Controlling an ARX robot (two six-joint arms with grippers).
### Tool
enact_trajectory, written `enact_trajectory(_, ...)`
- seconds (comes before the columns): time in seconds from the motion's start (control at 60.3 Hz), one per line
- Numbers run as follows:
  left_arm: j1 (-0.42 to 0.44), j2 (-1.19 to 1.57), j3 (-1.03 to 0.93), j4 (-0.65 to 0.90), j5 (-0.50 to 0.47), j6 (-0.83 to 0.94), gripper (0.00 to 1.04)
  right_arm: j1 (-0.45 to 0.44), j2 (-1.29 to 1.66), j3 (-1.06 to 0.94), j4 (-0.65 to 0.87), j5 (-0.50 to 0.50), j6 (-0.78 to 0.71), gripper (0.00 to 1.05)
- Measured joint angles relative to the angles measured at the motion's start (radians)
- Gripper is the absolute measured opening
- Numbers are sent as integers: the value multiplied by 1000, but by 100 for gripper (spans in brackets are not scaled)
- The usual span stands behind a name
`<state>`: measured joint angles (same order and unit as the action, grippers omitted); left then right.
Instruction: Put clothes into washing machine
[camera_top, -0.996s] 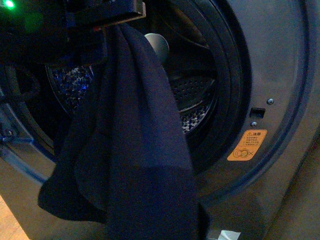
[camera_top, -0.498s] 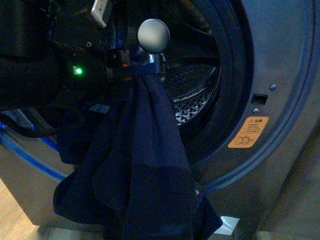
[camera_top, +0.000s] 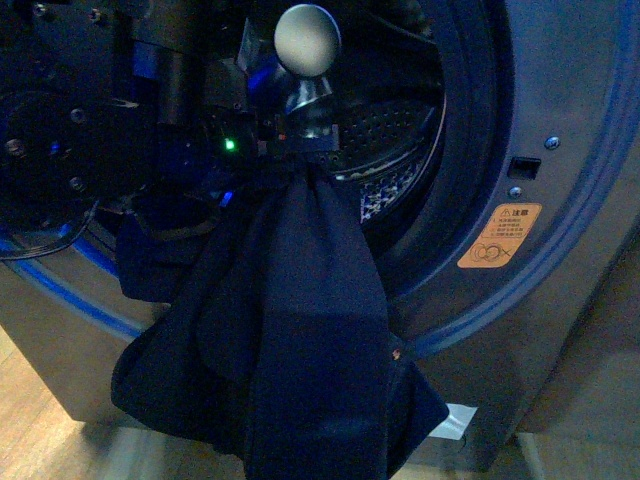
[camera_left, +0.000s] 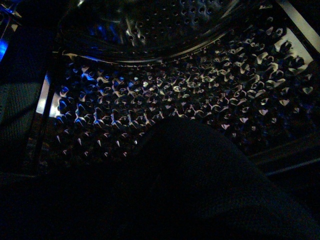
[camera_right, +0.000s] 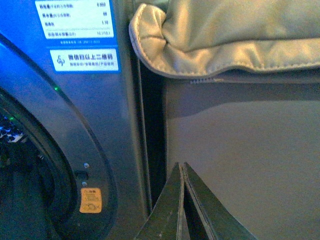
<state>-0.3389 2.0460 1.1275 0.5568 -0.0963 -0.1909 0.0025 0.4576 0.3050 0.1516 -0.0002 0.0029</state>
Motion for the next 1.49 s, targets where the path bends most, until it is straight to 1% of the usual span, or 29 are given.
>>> enact_trajectory(0.332,34,216,349,-160,-106,56,7,0,-109,-143,26,0,0,2)
enact_trajectory(0.581,54,376,650,-280,-183,109,7,0,-171,-198,26,0,0,2)
enact_trajectory(0.714,74,501,898,-343,-265,155,7,0,-217,-227,13,0,0,2)
enact_trajectory(0.863,93,576,1072,-386,-301,189,7,0,-248,-244,0,0,0,2)
enact_trajectory(0.946,104,618,1191,-436,-312,194,7,0,-262,-252,-8,0,0,2)
enact_trajectory(0.979,106,634,1237,-455,-317,198,7,0,-272,-254,-15,0,0,2)
enact_trajectory(1.079,109,691,1387,-522,-337,210,7,0,-378,-264,-142,-1,0,2)
enact_trajectory(1.195,110,763,1554,-602,-351,219,7,0,-433,-275,-151,-1,0,2)
enact_trajectory(1.344,107,813,1638,-615,-377,248,7,0,-451,-299,-152,-1,0,2)
enact_trajectory(1.494,102,843,1704,-572,-431,288,7,0,-453,-299,-152,-1,0,2)
